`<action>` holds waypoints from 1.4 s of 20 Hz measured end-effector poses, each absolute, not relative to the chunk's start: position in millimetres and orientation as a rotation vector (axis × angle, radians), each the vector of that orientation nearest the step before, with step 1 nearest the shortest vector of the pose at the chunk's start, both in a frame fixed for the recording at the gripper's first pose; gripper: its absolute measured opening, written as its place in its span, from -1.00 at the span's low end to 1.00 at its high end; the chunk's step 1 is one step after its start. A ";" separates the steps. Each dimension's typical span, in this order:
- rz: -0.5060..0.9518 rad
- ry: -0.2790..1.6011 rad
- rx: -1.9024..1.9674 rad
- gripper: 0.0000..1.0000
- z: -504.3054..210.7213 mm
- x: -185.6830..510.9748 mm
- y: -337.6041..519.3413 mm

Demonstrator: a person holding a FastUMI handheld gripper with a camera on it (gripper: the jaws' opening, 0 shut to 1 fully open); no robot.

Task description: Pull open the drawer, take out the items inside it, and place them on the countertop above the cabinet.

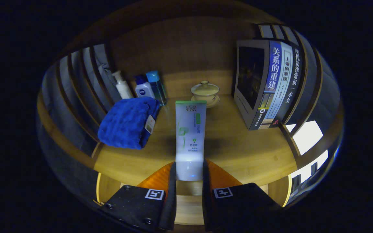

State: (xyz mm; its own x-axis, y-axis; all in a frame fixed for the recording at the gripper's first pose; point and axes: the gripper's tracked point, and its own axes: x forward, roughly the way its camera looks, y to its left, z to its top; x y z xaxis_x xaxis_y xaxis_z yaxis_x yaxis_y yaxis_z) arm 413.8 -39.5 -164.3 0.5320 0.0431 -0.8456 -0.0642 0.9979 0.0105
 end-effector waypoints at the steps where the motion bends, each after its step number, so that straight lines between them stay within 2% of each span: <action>1: 0.051 1.011 -0.024 -0.17 -169.1 416.3 -42.0; 8: 0.041 1.044 -0.060 -0.17 -192.7 414.6 -37.6; 16: 0.001 1.006 -0.077 0.06 -195.4 415.9 -39.6; 17: 0.000 1.008 -0.078 0.30 -196.2 415.7 -40.1; 19: -0.004 1.006 -0.080 0.64 -196.2 415.4 -40.2; 22: -0.006 1.004 -0.060 0.98 -193.1 412.0 -38.1; 28: 0.013 0.841 -0.003 0.98 -124.5 406.0 -43.4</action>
